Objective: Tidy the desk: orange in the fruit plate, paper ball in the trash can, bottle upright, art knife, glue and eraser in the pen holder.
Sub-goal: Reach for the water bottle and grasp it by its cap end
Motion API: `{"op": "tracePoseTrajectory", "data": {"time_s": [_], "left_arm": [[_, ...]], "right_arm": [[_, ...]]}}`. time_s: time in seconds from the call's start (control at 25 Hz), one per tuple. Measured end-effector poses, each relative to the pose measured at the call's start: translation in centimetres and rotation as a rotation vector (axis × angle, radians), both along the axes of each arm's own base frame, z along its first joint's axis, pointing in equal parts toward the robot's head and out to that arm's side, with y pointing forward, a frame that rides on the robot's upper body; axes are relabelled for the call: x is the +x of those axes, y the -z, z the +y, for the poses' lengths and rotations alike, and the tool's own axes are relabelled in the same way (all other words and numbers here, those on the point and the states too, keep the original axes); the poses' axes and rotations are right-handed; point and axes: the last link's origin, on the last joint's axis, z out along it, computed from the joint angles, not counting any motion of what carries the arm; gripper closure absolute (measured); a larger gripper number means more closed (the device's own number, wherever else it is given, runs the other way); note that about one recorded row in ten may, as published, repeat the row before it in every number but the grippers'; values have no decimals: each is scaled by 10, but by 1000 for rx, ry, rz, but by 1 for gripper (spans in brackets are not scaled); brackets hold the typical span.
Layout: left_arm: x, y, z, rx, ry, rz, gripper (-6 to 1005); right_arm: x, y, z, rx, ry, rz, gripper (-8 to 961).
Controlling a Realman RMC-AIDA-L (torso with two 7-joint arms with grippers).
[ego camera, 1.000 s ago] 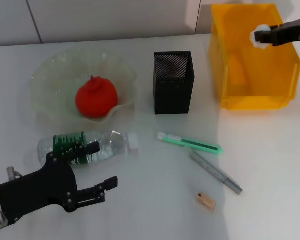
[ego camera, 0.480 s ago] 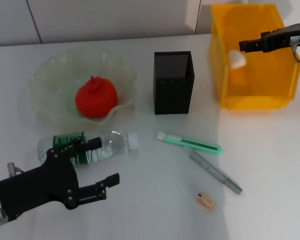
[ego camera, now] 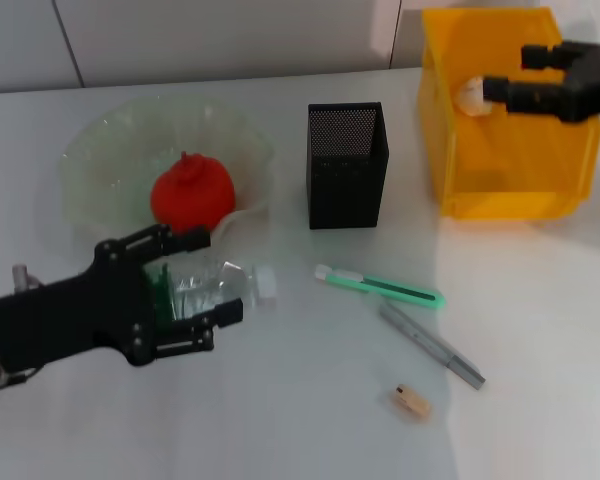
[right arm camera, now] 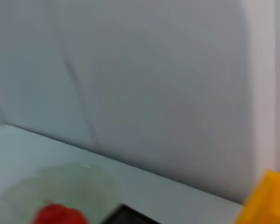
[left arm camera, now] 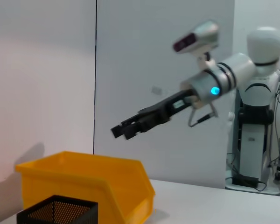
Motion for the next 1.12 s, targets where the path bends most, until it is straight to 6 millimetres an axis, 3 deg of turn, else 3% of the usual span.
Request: {"op": "tracePoseTrajectory", "data": {"time_s": [0.16,0.24,0.28,0.36,0.52,0.72,1.12], "left_arm": [[21,-11,18,-87,7,74,136],[32,-11,28,-132,10,154,136],[37,-10,33,-151,12,191,136],[43,-8,37,-170,14,228,135],[79,4,51,-213,108,401,135],[105,23,61,-162,187,586,136],[114,41,77,-93,126,777,135]], "right_arm": [[21,2,-48,27,-181,75,199],[46,10,-76,3,-206,107,199],[46,10,-76,3,-206,107,199],[62,19,-97,-33,-228,127,199],[86,36,-136,-65,-276,170,200],[104,48,-154,-93,-206,187,200],[110,58,-161,-118,-169,196,201]]}}
